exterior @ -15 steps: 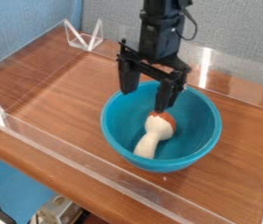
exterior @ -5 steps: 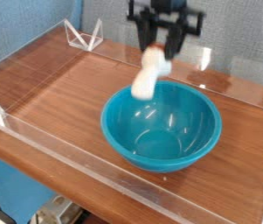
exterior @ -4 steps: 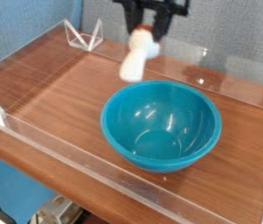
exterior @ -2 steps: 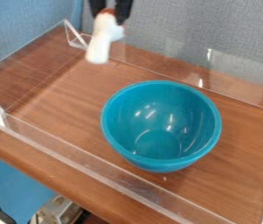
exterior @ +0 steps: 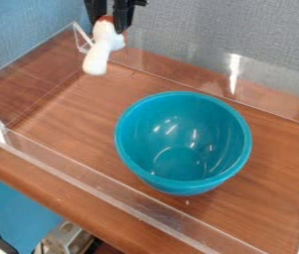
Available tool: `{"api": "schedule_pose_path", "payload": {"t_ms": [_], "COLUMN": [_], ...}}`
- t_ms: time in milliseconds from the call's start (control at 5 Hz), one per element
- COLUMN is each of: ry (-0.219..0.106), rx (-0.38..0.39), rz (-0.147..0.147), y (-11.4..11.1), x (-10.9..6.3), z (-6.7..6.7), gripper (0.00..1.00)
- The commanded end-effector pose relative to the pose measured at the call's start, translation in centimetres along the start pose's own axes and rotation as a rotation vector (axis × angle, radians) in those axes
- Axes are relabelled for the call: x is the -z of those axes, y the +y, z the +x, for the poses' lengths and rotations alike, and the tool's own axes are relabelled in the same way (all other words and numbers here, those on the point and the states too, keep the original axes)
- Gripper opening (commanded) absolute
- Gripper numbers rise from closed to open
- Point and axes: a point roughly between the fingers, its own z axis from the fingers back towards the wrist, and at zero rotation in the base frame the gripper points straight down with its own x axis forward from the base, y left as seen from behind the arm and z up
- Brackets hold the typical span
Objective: Remove the mushroom from inside the blue bowl and put it on the table
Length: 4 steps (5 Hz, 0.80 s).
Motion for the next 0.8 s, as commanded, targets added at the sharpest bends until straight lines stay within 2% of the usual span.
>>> {"api": "schedule_pose_path", "payload": {"t_ms": [0, 200, 600], "ry": [-0.041, -0.017, 0.026], "rx": [-0.064, -0.140, -0.222], "rz": [0.014, 0.014, 0.020], "y": [0.4, -0.1, -1.1], "x": [-0.6, -1.5, -2.7], "z": [0.4, -0.5, -2.8], "gripper": [0.00, 0.00, 0.00]}}
